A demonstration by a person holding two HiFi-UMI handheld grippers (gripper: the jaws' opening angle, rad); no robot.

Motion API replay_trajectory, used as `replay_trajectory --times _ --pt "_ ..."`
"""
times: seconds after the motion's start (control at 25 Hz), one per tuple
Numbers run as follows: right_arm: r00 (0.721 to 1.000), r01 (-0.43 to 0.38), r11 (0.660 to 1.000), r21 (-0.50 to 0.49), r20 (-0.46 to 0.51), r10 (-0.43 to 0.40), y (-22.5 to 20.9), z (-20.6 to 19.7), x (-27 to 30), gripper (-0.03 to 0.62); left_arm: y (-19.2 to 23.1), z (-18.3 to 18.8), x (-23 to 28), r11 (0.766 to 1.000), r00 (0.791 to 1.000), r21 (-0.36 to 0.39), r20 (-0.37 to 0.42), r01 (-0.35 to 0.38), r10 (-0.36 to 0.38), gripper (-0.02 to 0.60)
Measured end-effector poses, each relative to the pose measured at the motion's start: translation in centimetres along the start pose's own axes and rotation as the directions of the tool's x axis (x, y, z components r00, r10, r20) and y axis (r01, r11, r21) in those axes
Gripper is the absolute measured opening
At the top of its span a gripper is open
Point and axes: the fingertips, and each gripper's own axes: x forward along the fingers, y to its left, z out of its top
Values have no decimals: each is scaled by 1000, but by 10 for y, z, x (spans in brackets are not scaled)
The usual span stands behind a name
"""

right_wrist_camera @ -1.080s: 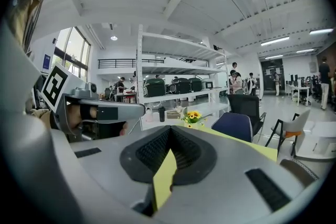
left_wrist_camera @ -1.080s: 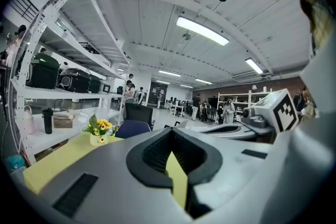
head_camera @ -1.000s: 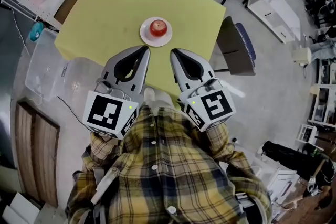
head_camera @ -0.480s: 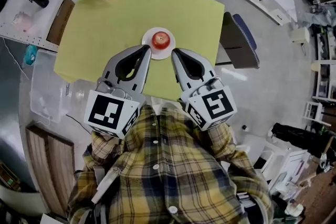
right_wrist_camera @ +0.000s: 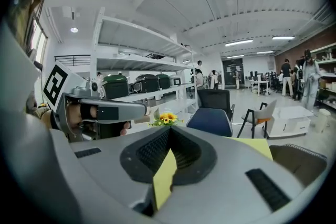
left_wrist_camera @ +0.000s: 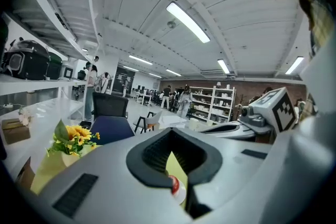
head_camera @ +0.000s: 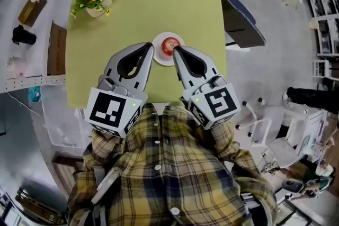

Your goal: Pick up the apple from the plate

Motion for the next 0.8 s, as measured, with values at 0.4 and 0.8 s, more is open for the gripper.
replay_trajectory --times 0.4,0.8 --pt "989 147 987 58 -23 -146 1 -8 7 -3 14 -13 4 991 990 -7 -55 133 -133 -2" --pt "990 134 989 69 -60 -130 -13 -18 8 -3 11 -19 19 993 991 -19 -67 114 -115 -2"
